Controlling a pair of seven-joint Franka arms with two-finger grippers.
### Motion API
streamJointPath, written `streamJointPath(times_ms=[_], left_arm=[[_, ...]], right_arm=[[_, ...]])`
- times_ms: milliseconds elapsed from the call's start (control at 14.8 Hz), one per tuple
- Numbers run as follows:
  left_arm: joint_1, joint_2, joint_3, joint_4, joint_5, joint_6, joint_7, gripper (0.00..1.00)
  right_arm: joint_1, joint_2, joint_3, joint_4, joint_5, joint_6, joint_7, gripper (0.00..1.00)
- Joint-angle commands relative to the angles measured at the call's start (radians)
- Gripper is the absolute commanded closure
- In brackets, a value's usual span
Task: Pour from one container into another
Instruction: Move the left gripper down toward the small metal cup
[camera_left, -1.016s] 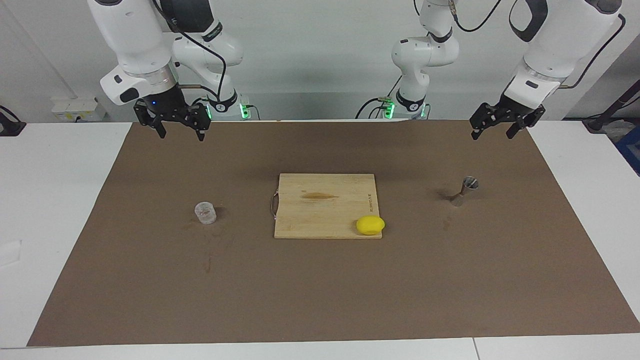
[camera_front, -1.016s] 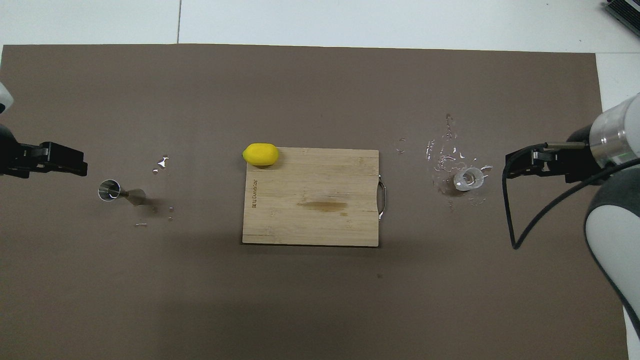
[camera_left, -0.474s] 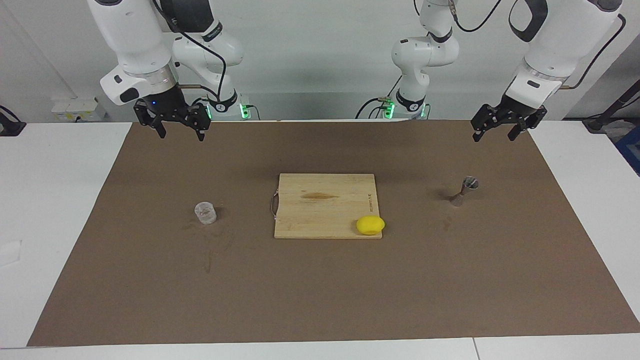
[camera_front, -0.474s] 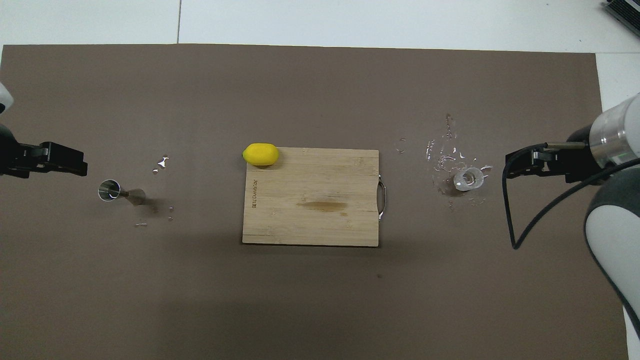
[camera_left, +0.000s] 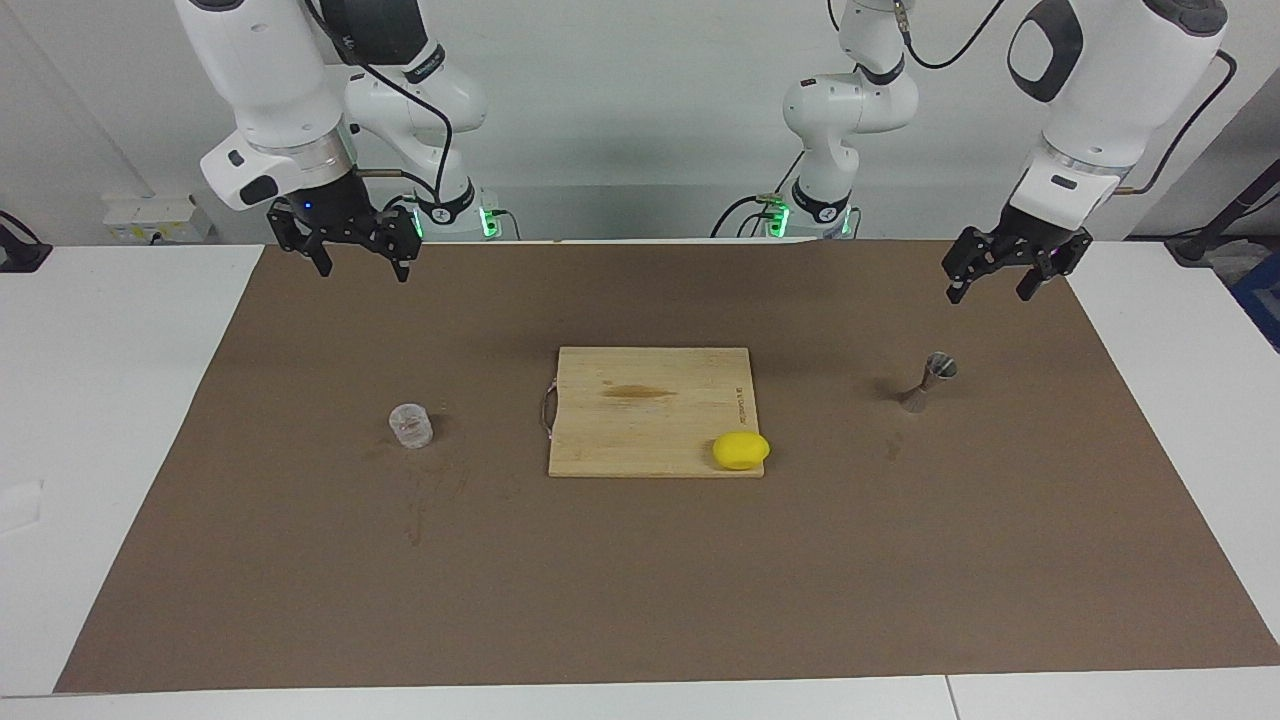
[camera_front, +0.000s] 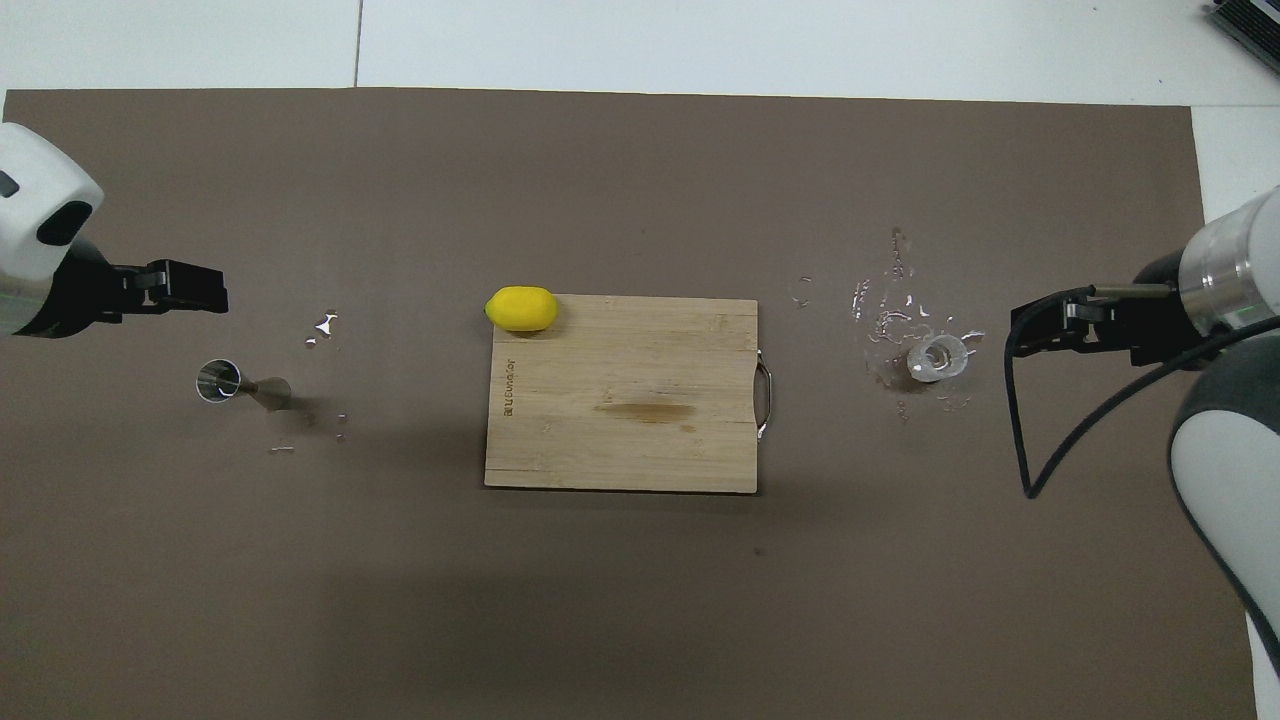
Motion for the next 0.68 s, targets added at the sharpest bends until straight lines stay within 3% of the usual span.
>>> streamJointPath(times_ms=[0,271,474,609], left_arm=[[-0.042,-0.019,0.012,-0.058,0.0,0.07,-0.036,0.0],[-0.048,-0.019,0.01,-0.065,-0.002,0.125,-0.037,0.0],[-0.015,-0.045,0.013,-0.182,-0.002,0.229,-0.028,0.0],[-0.007,-0.046,0.013,-0.208,-0.002,0.259,-0.027,0.0]], right_arm=[[-0.012,-0.016,0.005,-0.01,0.018,-0.006,0.011,0.0],[-0.012,-0.016,0.005,-0.01,0.018,-0.006,0.011,0.01],[-0.012,-0.016,0.005,-0.01,0.018,-0.006,0.011,0.01],[-0.012,-0.016,0.005,-0.012,0.018,-0.006,0.011,0.0]])
